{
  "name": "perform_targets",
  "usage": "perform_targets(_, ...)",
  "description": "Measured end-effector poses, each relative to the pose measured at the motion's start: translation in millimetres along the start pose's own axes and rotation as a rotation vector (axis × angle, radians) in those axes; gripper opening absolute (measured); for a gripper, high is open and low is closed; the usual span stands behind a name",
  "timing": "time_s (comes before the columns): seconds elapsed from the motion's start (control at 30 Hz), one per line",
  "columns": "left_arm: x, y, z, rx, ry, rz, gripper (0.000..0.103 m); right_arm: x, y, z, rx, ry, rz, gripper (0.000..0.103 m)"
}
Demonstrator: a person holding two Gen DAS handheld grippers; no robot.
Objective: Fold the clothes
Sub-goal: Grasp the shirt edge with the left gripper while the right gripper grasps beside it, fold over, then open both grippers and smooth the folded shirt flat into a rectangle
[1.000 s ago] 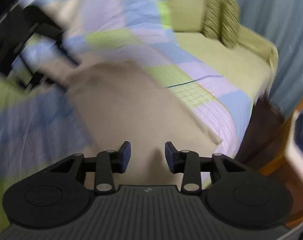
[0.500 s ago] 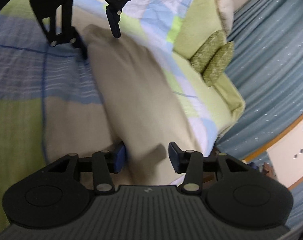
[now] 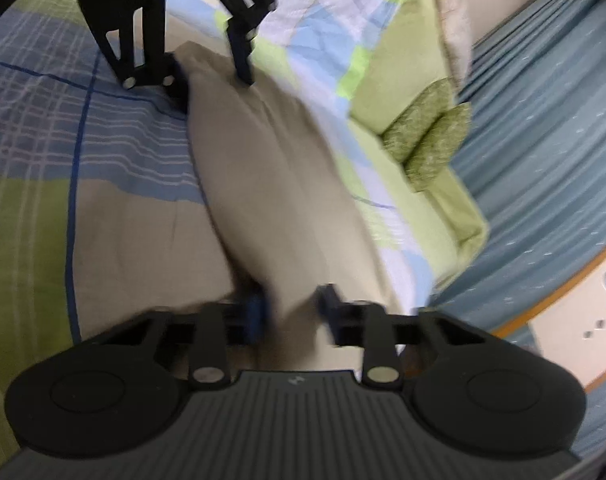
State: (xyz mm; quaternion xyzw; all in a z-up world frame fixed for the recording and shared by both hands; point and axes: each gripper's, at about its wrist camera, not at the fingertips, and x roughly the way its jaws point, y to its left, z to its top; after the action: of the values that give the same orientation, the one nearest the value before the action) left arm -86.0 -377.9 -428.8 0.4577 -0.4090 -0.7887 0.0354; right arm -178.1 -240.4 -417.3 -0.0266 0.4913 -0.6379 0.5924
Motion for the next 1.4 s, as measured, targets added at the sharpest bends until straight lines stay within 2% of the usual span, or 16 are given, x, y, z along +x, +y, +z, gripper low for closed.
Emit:
perform_targets(0.03, -0.6, 1.9, 2.5, -0.001, 0.011, -0.013, 0.017, -3.3, -8.1, 1.6, 0.003, 0.003, 0.023, 0.011)
perform_targets(0.2, -12.0, 43.5, 15.1, -0.136, 0.056, -0.095, 0.014, -10.5, -58.1, 20.2, -0.056, 0.0, 0.134, 0.007)
perform_targets(0.3, -26.5, 62.3, 17.8, -0.206, 0.077, -0.074, 0.014, -7.3, -91.6, 36.4, -0.126, -0.012, 0.195, 0.007)
perform_targets(0.4, -48.2, 99.2, 13.4, -0.388, 0.155, 0.004, 0.014, 1.0, -132.9, 74.9, -0.231, -0.089, 0.272, 0.007)
perform_targets(0.53, -91.5, 113.4, -1.4, -0.499, 0.331, 0.149, 0.014, 14.8, -157.9, 131.5, -0.387, -0.281, 0.34, 0.007)
perform_targets(0.63, -123.3, 108.1, -1.6, -0.583, 0.519, 0.248, 0.014, 21.7, -156.3, 163.9, -0.492, -0.47, 0.397, 0.007)
perform_targets(0.73, -129.8, 84.3, 12.2, -0.669, 0.717, 0.294, 0.014, 28.5, -142.8, 176.6, -0.572, -0.618, 0.497, 0.007)
perform_targets(0.77, -126.1, 78.2, 16.7, -0.694, 0.748, 0.3, 0.014, 33.8, -134.9, 173.1, -0.606, -0.659, 0.543, 0.007)
perform_targets(0.83, -106.6, 46.4, 35.5, -0.821, 0.833, 0.299, 0.015, 46.3, -119.8, 158.0, -0.677, -0.708, 0.617, 0.007)
perform_targets(0.93, -74.2, 9.8, 64.5, -0.909, 0.878, 0.286, 0.015, 72.6, -104.8, 113.1, -0.818, -0.723, 0.73, 0.007)
perform_targets(1.07, -41.2, -25.9, 104.8, -1.027, 0.903, 0.29, 0.016, 93.4, -111.6, 58.1, -0.926, -0.734, 0.817, 0.007)
perform_targets(1.2, -34.7, -34.8, 129.8, -1.06, 0.932, 0.337, 0.019, 104.3, -125.4, 37.5, -0.962, -0.779, 0.81, 0.007)
perform_targets(1.3, -29.3, -36.3, 135.9, -1.076, 0.969, 0.356, 0.036, 107.0, -129.0, 34.8, -0.954, -0.798, 0.786, 0.007)
perform_targets(1.33, -28.3, -38.8, 139.0, -1.072, 0.985, 0.363, 0.042, 107.2, -125.8, 32.1, -0.953, -0.792, 0.777, 0.012)
perform_targets(1.37, -27.2, -41.4, 142.3, -1.067, 1.002, 0.369, 0.044, 104.5, -122.0, 29.4, -0.956, -0.777, 0.776, 0.026)
perform_targets(1.4, -33.7, -44.4, 146.2, -1.067, 1.001, 0.367, 0.048, 101.8, -122.7, 26.7, -0.959, -0.765, 0.767, 0.032)
